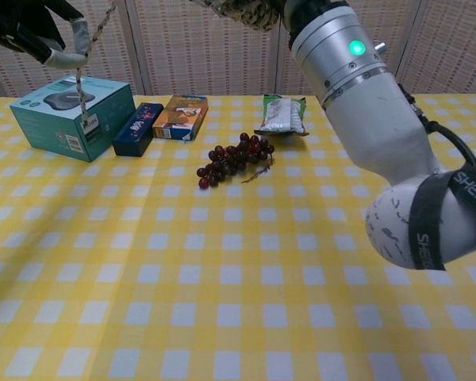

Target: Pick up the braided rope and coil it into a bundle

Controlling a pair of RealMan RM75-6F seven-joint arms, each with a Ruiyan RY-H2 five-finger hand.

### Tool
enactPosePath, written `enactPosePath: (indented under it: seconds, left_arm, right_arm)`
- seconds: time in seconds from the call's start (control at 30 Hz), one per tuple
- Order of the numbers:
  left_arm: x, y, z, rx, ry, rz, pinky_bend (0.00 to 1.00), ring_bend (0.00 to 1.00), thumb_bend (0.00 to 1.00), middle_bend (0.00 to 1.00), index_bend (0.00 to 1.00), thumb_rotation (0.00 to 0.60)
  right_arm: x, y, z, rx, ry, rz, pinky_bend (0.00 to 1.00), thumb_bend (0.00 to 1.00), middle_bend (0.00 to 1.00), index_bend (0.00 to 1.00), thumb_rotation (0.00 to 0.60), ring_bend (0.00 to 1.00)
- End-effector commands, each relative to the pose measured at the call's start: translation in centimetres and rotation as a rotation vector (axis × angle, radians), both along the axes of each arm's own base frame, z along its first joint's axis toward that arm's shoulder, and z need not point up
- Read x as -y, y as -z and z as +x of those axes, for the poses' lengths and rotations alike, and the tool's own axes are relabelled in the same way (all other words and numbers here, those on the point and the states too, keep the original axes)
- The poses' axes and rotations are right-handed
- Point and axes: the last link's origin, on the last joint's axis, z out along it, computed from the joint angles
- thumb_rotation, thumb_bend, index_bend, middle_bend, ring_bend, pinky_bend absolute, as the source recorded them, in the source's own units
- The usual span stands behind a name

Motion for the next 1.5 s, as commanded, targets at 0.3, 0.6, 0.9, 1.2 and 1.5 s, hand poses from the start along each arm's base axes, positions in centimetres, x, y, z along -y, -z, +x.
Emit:
enactPosePath:
  seconds: [0.3, 0.6, 0.9, 1.2, 1.5]
  left_arm:
    - [0.8, -0.2, -1.2, -0.003, -0.014, -0.013, 1.00, 1.00, 0.40, 1.00, 0.72, 0.600]
    - [1.3, -0.2, -1.7, -0.011, -0.018, -0.024, 1.00, 1.00, 0.40, 1.00, 0.72, 0.600]
    - [1.7, -0.3, -2.4, -0.016, -0.022, -0.025, 1.00, 1.00, 0.40, 1.00, 0.72, 0.600]
    - [2.0, -0.3, -2.4, -0.014, -0.014, -0.028, 1.00, 1.00, 0.40, 1.00, 0.72, 0.600]
    - [2.3, -0.4, -1.5, 0.020, 0.007, -0.043, 1.00, 0.92, 0.36, 0.94, 0.48, 0.600]
  right_arm:
    - [0.7, -0.5, -0.6, 0.028, 0.056, -0.055, 0.76, 0.26, 0.71, 0.88, 0.600, 0.63]
    - [1.2, -0.8, -1.1, 0.047, 0.085, -0.078, 0.76, 0.26, 0.71, 0.88, 0.600, 0.63]
    - [1.7, -0.9, -1.8, 0.059, 0.114, -0.087, 0.76, 0.26, 0.71, 0.88, 0.600, 0.64]
    - [2.0, -0.7, -1.9, 0.058, 0.119, -0.084, 0.76, 0.26, 0.71, 0.88, 0.600, 0.64]
    - [1.6, -0.3, -1.5, 0.035, 0.092, -0.082, 0.76, 0.26, 0.71, 0.88, 0.600, 0.64]
